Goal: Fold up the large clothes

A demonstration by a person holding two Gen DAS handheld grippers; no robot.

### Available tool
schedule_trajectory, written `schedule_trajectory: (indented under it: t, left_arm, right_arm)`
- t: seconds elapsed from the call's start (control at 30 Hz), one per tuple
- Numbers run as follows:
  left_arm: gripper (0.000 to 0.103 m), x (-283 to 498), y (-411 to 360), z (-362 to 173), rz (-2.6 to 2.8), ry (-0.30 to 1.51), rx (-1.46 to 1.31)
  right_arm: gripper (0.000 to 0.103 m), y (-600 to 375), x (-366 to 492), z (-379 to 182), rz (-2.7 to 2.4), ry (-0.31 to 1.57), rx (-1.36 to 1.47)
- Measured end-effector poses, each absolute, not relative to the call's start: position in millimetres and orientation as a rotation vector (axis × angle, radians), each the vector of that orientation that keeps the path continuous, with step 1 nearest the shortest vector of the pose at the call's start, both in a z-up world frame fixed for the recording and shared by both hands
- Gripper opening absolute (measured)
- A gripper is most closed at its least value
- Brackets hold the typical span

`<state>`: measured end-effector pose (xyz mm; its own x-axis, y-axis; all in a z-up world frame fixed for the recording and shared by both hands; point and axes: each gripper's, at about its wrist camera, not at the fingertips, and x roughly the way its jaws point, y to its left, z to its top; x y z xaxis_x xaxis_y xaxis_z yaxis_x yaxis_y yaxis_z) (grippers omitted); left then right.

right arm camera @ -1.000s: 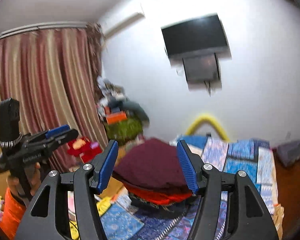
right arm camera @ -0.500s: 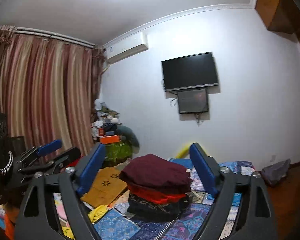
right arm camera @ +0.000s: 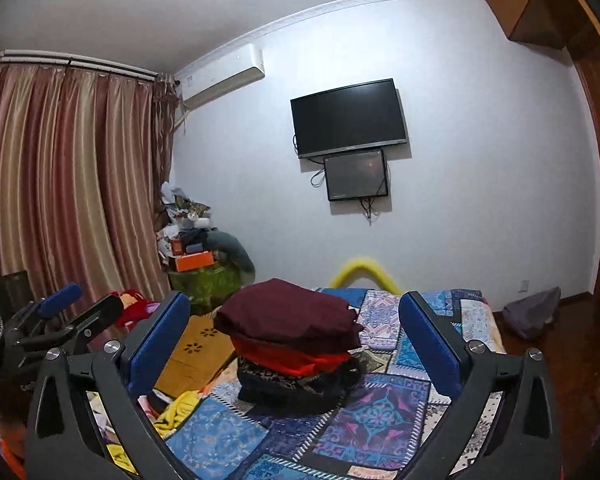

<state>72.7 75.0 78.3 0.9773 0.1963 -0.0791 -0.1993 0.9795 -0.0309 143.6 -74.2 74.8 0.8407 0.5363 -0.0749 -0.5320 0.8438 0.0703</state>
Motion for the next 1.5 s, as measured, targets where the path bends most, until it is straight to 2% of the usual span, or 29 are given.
schedule_trajectory:
  t: [1.5]
  left_arm:
    - [0.102,82.0,85.5,67.6,0.162,0.106,-0.076]
  right_arm:
    - [0.103,-73.4,130.8,66.3,0.543,0.127,-0.013]
